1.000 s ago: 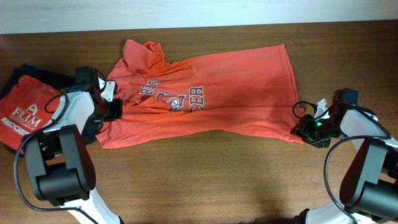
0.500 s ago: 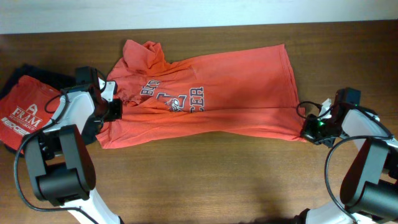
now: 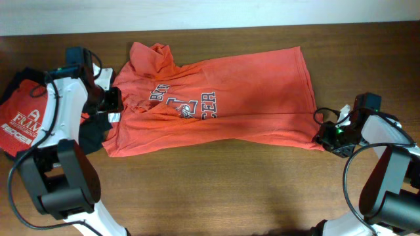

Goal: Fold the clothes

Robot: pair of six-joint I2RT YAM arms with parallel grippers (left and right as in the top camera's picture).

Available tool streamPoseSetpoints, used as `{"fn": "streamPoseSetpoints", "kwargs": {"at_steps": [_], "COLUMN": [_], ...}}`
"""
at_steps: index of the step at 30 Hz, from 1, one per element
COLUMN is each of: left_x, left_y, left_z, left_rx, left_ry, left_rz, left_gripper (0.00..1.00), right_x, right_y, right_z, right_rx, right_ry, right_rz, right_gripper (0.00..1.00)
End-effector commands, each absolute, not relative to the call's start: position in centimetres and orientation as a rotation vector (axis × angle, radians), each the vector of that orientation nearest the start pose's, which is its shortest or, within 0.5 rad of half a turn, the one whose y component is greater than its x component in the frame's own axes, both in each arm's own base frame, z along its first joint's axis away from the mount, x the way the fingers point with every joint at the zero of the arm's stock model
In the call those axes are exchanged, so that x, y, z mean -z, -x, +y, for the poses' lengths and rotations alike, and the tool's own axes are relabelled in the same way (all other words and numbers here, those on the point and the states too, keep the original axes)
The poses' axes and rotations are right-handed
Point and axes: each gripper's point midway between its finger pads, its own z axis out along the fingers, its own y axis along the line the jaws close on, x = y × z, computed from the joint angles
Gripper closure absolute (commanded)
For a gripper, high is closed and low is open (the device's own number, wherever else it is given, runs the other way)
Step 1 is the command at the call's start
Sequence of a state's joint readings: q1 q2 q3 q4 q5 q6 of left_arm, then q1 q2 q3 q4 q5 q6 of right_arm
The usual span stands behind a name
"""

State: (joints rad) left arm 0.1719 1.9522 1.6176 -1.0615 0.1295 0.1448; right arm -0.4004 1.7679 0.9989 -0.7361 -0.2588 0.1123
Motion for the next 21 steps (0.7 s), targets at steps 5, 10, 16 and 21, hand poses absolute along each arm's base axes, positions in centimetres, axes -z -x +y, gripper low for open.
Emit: {"fn": "streamPoseSetpoints", "kwargs": {"at_steps": [5, 10, 16, 21], "left_x": [-12.4, -12.1, -7.1, -2.9], "left_y": [-37.1, -34.2, -30.2, -28.6], "left_z": [2.5, 3.5, 3.0, 2.8], "left_rx": [0.348, 0.246, 0.262, 0.260], "left_ry": [0.084, 0.182, 0.337, 0.396], "left_rz": [3.036, 3.163, 3.299, 3.308], "left_gripper": [0.59, 0.61, 0.60, 0.61], "right_x": [-2.1, -2.9, -2.8, -2.8], "right_y": [-30.9, -30.8, -28.9, -28.4], "right_z": [-8.0, -7.8, -7.1, -6.8], "right_rx": [-0.466, -0.634, -0.682, -0.694], "right_ry": [-0.784, -0.844, -0.916, -0.930], "right_rz": [2.857, 2.795, 2.853, 2.871], "right_gripper": [0.41, 0.41, 0.37, 0.37]}}
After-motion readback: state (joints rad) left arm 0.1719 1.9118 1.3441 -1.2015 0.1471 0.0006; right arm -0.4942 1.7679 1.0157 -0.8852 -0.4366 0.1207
